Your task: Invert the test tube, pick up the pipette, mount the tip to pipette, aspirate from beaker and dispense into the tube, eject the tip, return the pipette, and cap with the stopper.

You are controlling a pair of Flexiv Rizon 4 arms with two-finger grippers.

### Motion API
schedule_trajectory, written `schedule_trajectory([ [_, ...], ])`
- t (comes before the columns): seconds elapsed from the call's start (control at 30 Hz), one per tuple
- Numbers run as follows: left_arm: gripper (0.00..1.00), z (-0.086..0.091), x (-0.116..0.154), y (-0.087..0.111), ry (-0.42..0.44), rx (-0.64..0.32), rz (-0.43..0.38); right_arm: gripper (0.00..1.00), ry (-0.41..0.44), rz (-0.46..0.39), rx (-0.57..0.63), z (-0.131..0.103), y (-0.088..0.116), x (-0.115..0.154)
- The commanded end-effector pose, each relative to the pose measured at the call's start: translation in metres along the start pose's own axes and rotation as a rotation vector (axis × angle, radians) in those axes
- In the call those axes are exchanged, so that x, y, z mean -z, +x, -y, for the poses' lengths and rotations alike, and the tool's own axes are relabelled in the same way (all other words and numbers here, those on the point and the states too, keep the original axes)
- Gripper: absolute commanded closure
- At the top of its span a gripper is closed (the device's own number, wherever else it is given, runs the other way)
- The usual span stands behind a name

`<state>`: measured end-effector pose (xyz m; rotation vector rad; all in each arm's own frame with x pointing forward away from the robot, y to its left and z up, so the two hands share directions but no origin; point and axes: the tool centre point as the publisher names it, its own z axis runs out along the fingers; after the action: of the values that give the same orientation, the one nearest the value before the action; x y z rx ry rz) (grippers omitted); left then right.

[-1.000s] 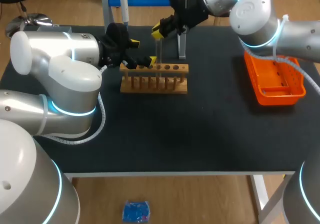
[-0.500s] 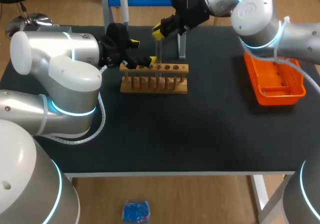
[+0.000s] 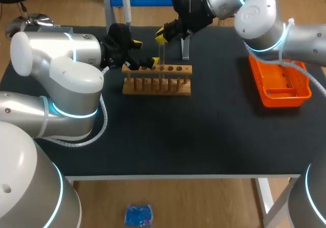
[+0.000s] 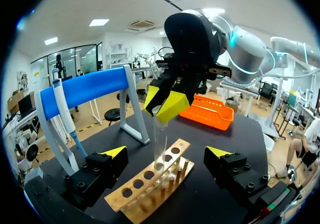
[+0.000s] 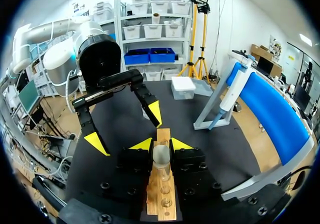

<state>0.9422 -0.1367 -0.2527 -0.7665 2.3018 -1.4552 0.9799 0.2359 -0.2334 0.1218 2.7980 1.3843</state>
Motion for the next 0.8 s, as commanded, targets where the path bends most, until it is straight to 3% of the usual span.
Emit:
schedule_trajectory([
  [0.03,0.00,0.000,-0.001,0.000,0.000,0.000,0.002,1.00,0.004,0.001,-0.001,0.000,0.000,0.000],
  [0.8,0.00,0.000,-0.001,0.000,0.000,0.000,0.002,1.00,0.026,0.004,-0.007,0.014,0.003,-0.010],
])
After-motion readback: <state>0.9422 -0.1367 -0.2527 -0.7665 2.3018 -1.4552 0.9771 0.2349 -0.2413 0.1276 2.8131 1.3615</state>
